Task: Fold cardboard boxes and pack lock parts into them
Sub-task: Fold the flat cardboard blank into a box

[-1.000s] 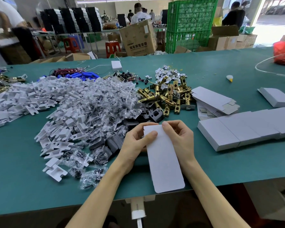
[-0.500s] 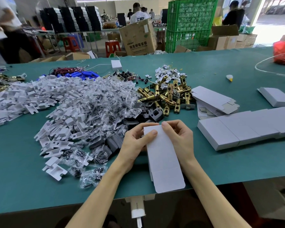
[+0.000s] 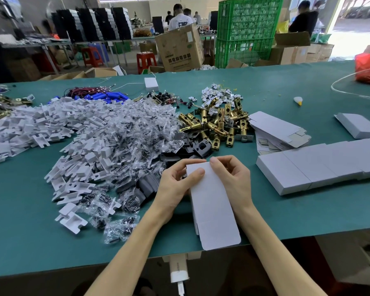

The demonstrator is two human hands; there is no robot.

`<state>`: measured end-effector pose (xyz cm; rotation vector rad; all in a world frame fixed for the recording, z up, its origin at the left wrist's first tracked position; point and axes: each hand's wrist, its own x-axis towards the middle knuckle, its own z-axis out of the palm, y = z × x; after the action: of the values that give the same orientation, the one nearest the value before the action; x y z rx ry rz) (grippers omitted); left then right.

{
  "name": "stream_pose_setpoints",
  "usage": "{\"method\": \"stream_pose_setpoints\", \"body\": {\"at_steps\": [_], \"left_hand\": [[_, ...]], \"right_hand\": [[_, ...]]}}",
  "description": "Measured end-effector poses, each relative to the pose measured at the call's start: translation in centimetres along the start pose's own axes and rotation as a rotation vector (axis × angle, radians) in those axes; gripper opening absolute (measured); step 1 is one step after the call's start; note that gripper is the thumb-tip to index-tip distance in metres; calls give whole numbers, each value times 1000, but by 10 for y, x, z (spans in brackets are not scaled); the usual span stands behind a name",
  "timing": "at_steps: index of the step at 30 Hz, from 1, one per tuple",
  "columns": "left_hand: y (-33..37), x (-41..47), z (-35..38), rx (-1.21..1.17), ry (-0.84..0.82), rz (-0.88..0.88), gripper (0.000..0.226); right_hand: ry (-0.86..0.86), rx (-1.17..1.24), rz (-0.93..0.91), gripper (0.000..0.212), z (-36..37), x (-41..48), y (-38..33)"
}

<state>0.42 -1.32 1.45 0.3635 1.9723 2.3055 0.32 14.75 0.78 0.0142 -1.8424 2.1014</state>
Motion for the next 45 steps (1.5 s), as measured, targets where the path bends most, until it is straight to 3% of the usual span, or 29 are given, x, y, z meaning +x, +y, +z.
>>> {"method": "stream_pose_setpoints", "body": {"at_steps": [6,26,29,32,37,40,42,45], "left_hand": [[1,0,1,-37,-22,-38,33],[-6,3,-1,-23,118,-26,16],[-5,3,0,-28,63,-34,29],[-4,4,0,-22,-28,17,29],[-6,2,1,68,-116,112,54],[-7,2,4,75,-95,92,37],[-6,2,5,83,-75,69,26],[-5,3,4,70,-75,59,34]], "right_hand": [[21,79,61,13,-1,0,-1],[-39,8,39,21,2,-3,-3],[17,-1,67,25,3,-3,-5],[143,55,163,34,0,0,-7],[176,33,173,25,3,-1,-6],[175,91,193,20,2,-1,-7],[149,107,189,30,1,-1,-6],[140,66,204,34,2,-2,-6]]}}
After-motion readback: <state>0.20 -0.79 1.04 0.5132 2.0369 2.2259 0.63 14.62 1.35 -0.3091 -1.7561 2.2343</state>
